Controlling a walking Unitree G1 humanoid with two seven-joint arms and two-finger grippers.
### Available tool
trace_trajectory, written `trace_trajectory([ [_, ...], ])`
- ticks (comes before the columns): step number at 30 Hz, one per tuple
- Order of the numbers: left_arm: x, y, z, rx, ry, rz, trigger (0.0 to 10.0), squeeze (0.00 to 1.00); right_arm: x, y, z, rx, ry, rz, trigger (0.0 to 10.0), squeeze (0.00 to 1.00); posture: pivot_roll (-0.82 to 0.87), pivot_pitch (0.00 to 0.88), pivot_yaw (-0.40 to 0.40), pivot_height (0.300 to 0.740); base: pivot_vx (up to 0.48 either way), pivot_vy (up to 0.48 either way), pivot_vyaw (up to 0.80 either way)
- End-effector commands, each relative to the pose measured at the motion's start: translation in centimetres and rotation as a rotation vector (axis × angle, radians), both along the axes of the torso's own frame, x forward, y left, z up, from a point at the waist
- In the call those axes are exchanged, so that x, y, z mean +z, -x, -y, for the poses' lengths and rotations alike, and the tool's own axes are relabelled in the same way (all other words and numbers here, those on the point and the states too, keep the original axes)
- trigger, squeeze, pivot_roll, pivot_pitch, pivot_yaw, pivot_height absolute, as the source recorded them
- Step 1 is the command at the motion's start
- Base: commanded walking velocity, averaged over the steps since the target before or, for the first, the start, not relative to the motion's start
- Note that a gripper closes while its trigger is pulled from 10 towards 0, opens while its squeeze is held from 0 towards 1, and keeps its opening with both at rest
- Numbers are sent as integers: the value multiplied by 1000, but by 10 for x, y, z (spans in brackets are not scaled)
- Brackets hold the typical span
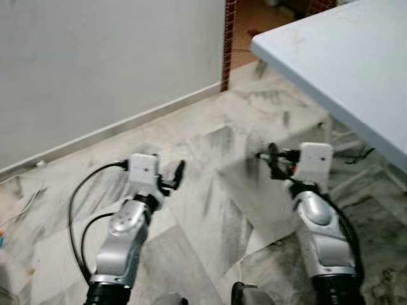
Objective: Hang keys on a hook
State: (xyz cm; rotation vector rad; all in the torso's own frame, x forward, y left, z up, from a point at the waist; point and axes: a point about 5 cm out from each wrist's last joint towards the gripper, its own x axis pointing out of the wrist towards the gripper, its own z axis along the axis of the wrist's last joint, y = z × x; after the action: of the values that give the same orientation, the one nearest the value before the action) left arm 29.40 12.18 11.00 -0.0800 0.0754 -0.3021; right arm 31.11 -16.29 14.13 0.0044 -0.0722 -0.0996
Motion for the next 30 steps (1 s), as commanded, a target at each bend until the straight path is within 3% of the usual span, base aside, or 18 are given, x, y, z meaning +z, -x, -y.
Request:
trace_trajectory([
  [1,-2,1,-7,15,-10,-9,10000,0,-1,1,-4,9,1,-7,10000,0,-1,163,83,740,0,0,-800],
  [17,-3,2,-8,47,-6,-10,10000,0,4,0,0,-15,25,15,10000,0,8,167,71,740,0,0,-783],
  [30,5,-1,-6,36,19,21,10000,0,15,-3,10,-55,75,59,10000,0,0,172,80,740,39,0,0],
])
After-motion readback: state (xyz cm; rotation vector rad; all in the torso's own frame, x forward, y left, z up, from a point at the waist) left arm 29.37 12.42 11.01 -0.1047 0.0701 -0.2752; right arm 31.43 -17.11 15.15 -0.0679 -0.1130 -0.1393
